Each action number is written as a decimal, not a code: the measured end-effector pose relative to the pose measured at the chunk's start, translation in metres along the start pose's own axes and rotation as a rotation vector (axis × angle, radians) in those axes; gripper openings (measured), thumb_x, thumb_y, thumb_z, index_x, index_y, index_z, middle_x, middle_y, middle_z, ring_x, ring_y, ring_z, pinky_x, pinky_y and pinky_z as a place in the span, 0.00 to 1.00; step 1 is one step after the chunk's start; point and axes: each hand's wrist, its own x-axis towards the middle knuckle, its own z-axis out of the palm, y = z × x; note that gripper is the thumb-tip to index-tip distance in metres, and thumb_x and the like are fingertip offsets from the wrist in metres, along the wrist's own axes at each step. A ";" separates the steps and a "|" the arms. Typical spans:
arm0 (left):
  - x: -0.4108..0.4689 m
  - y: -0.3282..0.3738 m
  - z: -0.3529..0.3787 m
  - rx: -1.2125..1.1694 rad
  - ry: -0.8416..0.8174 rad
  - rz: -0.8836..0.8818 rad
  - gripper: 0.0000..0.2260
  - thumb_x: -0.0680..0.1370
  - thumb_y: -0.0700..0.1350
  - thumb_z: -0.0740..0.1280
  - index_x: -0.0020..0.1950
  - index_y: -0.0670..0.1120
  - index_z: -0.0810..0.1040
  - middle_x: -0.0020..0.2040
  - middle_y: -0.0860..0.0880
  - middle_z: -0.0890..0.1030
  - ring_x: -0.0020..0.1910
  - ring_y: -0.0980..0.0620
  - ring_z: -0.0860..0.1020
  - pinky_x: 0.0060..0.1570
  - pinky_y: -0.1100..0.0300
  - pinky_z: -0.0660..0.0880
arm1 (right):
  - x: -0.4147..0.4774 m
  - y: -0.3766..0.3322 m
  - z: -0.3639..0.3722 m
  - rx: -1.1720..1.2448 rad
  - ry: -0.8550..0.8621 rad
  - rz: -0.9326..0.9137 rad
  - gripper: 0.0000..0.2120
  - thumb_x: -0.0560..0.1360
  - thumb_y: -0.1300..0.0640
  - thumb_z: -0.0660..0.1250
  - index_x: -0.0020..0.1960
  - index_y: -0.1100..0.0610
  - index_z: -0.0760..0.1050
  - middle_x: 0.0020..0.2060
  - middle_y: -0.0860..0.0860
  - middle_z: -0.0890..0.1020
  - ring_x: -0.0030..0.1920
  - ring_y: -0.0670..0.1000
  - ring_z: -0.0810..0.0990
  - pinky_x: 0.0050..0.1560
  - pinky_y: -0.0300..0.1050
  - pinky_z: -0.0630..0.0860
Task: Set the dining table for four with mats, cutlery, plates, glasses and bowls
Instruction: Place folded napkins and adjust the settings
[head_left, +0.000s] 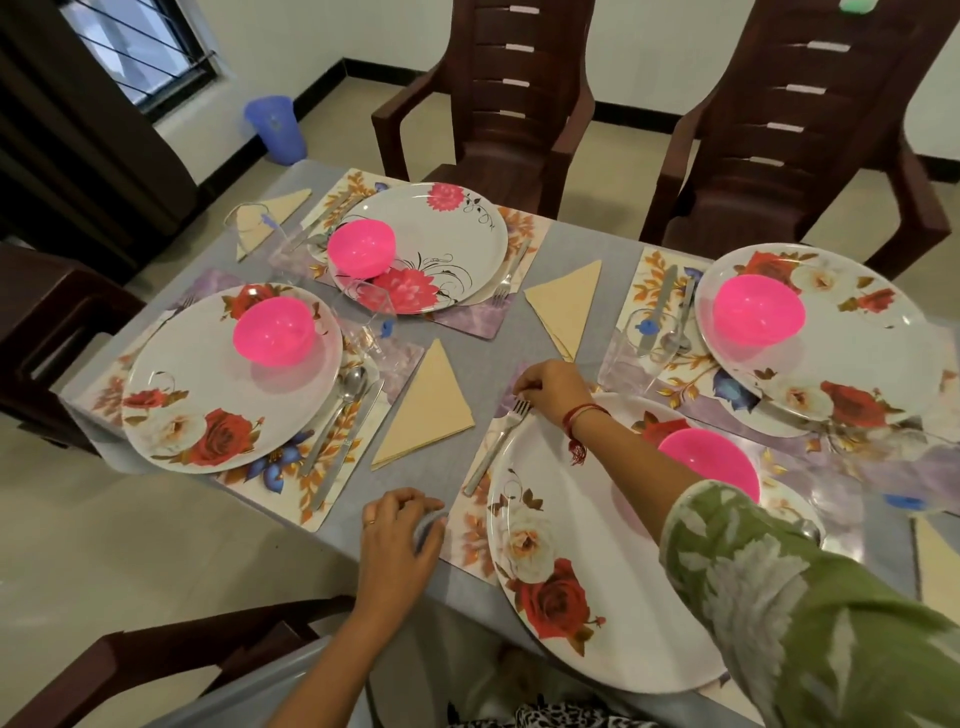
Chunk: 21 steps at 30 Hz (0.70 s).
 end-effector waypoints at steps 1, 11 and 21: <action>0.001 0.000 0.002 -0.004 -0.005 -0.004 0.17 0.75 0.59 0.59 0.51 0.51 0.81 0.53 0.55 0.73 0.56 0.56 0.65 0.50 0.65 0.62 | 0.000 -0.001 0.001 0.012 0.005 -0.007 0.08 0.76 0.63 0.65 0.52 0.59 0.82 0.50 0.55 0.83 0.51 0.53 0.80 0.58 0.43 0.74; 0.023 0.021 0.019 0.008 0.037 -0.114 0.06 0.72 0.50 0.72 0.48 0.51 0.84 0.54 0.52 0.75 0.57 0.53 0.66 0.50 0.54 0.64 | -0.004 -0.005 0.018 0.126 0.026 -0.070 0.07 0.74 0.63 0.68 0.51 0.60 0.82 0.48 0.54 0.84 0.48 0.50 0.81 0.54 0.37 0.74; 0.019 0.020 0.019 -0.045 0.028 -0.142 0.04 0.71 0.48 0.74 0.44 0.51 0.84 0.56 0.54 0.73 0.58 0.59 0.61 0.54 0.56 0.60 | -0.002 0.004 0.028 0.170 0.073 -0.066 0.07 0.73 0.63 0.69 0.50 0.59 0.81 0.47 0.55 0.83 0.44 0.49 0.79 0.53 0.42 0.77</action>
